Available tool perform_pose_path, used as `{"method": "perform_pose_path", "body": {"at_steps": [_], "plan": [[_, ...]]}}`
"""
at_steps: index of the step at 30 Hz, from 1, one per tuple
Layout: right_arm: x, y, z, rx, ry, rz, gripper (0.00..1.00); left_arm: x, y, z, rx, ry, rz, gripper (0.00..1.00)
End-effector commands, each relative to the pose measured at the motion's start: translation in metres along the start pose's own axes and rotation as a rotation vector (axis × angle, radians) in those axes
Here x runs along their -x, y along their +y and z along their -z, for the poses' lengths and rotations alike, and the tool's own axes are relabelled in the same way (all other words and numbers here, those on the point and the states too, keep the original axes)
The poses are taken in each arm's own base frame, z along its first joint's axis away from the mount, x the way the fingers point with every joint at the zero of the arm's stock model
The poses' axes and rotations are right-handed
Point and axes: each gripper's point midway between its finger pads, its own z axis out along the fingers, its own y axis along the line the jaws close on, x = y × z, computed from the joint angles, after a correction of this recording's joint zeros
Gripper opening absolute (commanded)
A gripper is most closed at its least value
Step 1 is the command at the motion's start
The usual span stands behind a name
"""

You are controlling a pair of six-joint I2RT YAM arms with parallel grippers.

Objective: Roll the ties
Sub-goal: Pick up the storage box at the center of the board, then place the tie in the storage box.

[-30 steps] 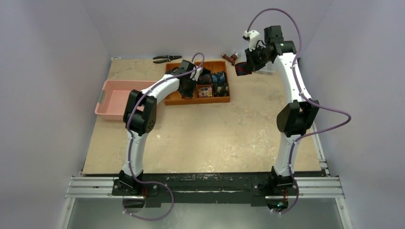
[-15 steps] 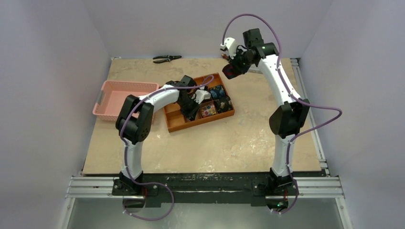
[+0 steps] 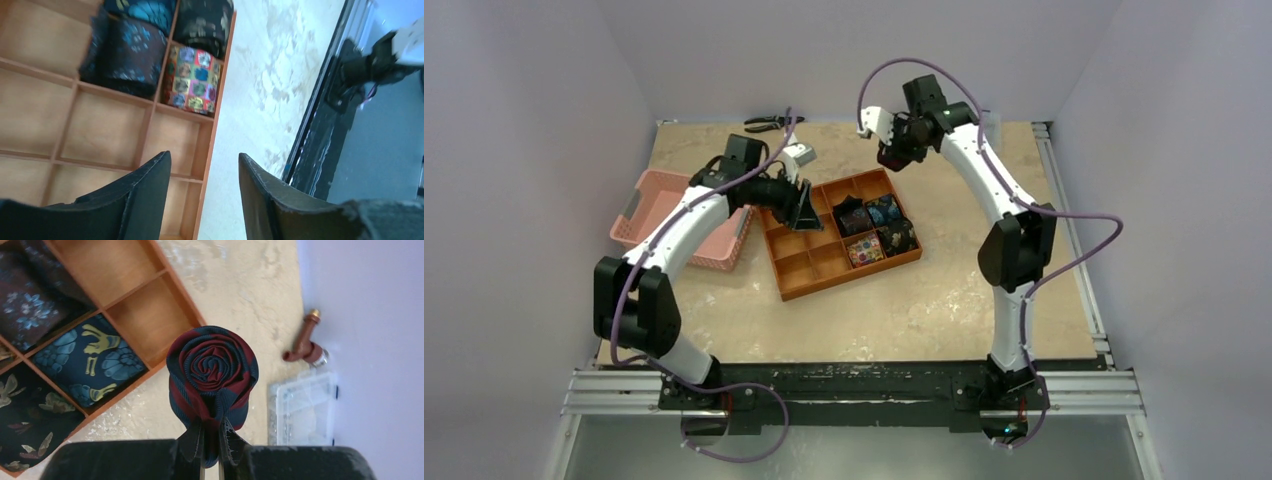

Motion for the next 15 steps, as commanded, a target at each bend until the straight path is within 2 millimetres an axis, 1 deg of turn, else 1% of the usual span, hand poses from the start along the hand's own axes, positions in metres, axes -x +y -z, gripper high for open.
{"method": "perform_pose_path", "body": {"at_steps": [1,4,5,6,7,9,10,11,15], "plan": [[0.011,0.017,-0.019,0.032,0.016,0.257,0.0,0.045,-0.006,0.032,-0.035,-0.179,0.028,0.53],[0.015,0.033,-0.032,0.063,0.044,0.355,0.0,0.051,0.009,0.05,0.019,-0.23,0.116,0.55],[0.015,0.037,-0.036,0.073,0.053,0.38,0.0,0.052,0.016,0.056,0.045,-0.248,0.142,0.58],[0.016,0.04,-0.041,0.081,0.062,0.401,0.0,0.053,0.022,0.062,0.071,-0.264,0.167,0.71],[0.018,0.043,-0.046,0.09,0.069,0.421,0.0,0.053,0.028,0.068,0.092,-0.278,0.19,0.77],[0.018,0.049,-0.056,0.107,0.088,0.449,0.0,0.053,0.038,0.08,0.126,-0.31,0.236,0.8],[0.018,0.05,-0.061,0.112,0.098,0.465,0.0,0.051,0.042,0.086,0.14,-0.321,0.255,0.96],[0.017,0.052,-0.066,0.118,0.11,0.481,0.0,0.051,0.045,0.091,0.151,-0.333,0.266,1.0],[0.007,0.056,-0.085,0.127,0.167,0.55,0.0,0.047,0.051,0.107,0.172,-0.368,0.299,1.0]]}}
